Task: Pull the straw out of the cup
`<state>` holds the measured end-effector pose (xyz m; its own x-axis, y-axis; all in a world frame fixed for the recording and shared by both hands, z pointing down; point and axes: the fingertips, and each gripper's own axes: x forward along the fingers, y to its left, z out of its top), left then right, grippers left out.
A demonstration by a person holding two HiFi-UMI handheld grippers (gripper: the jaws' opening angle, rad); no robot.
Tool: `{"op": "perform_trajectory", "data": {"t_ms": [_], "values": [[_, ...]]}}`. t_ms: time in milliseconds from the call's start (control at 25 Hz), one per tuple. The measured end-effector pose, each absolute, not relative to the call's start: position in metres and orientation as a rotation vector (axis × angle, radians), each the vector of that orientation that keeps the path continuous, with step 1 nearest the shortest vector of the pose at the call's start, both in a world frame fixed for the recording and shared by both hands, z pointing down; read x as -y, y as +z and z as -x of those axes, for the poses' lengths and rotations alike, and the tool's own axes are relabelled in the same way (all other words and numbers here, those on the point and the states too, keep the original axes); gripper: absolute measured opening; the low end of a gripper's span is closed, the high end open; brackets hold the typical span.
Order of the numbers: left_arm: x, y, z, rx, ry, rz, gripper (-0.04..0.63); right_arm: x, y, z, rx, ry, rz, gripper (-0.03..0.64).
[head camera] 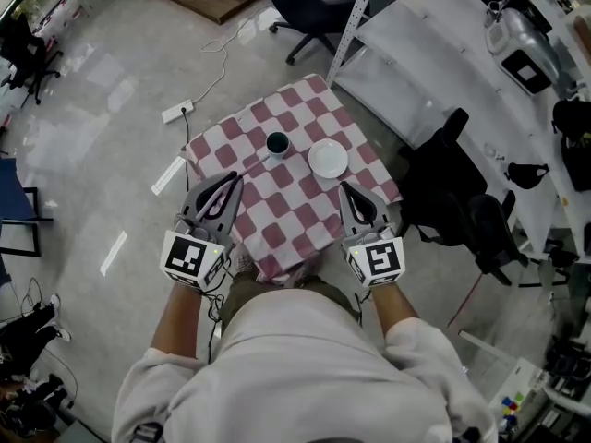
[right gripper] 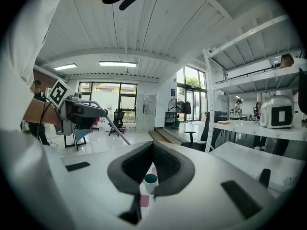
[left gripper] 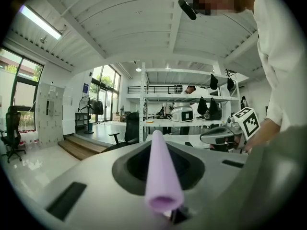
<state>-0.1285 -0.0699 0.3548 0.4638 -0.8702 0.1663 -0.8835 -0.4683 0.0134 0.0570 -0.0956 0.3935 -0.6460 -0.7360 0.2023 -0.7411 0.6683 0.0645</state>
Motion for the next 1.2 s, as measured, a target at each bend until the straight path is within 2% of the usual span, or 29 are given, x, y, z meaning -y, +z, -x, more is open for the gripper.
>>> {"op": "perform_trajectory", "data": {"t_ms": [1200], "values": [[0.0649, 0.3564, 0.1221, 1.544, 0.220, -2.606, 0.035, 0.0931, 0.3920, -0.0557, 2.676, 0.019, -1.177, 0.003]]}}
